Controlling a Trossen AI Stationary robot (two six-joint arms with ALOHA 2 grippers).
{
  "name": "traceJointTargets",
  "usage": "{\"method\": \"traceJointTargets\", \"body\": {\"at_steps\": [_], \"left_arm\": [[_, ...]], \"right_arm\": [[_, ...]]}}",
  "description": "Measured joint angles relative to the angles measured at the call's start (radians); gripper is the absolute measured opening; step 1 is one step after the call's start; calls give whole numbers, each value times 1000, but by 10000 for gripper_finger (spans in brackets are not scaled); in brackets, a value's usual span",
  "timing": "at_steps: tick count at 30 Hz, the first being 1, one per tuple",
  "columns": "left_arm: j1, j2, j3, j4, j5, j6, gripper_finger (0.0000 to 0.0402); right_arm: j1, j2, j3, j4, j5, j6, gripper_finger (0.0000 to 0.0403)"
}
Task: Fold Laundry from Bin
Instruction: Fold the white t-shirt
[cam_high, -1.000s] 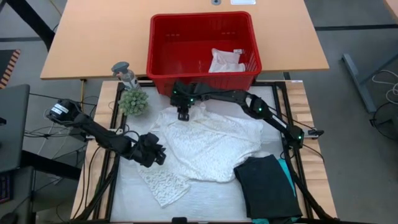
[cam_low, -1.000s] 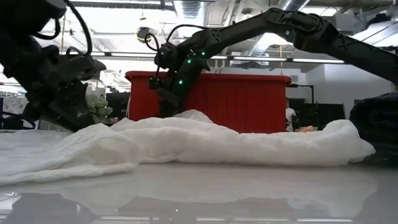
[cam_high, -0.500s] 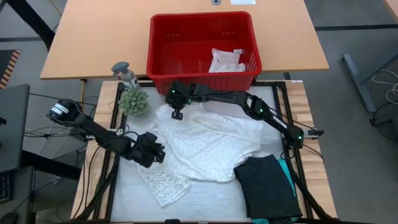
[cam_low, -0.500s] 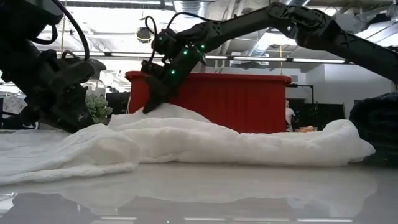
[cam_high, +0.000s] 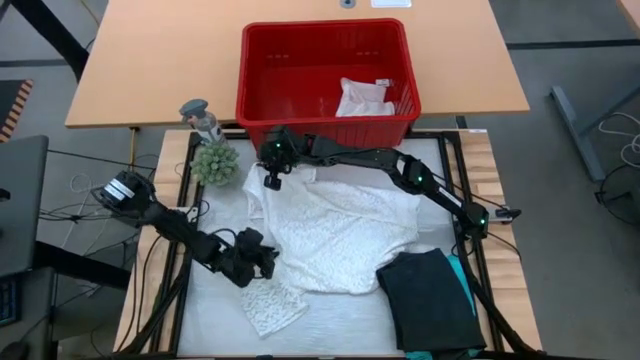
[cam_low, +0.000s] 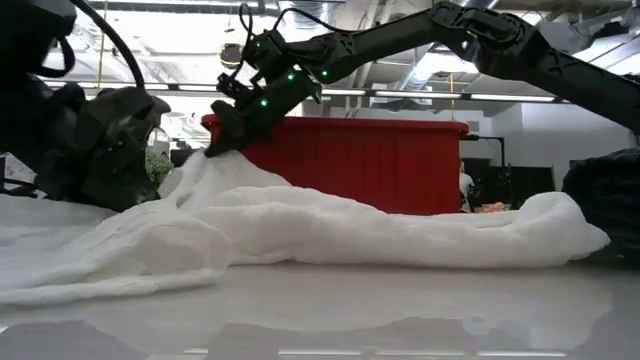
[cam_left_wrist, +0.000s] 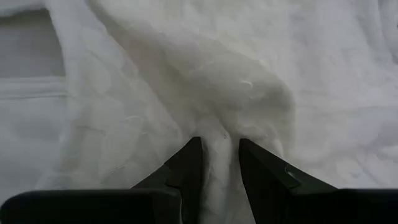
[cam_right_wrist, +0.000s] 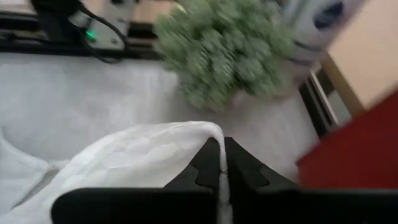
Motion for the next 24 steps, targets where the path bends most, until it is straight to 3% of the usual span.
{"method": "traceJointTargets", "body": {"at_steps": [7, 15, 18, 21, 24], "left_arm": [[-25, -101, 76, -291, 141, -163, 100], [-50, -356, 140, -877, 231, -376, 100], [-52, -408, 138, -1001, 217, -441, 100], [-52, -434, 139, -998, 171, -470, 100], [-56, -456, 139, -971, 42, -494, 100]], "right_arm": [[6, 0, 0, -20, -59, 12, 48], [3, 2, 0, -33, -65, 12, 96], [3, 2, 0, -27, -90, 13, 124], [4, 2, 0, -48, -95, 18, 154], [4, -8, 0, -93, -97, 38, 177]]}}
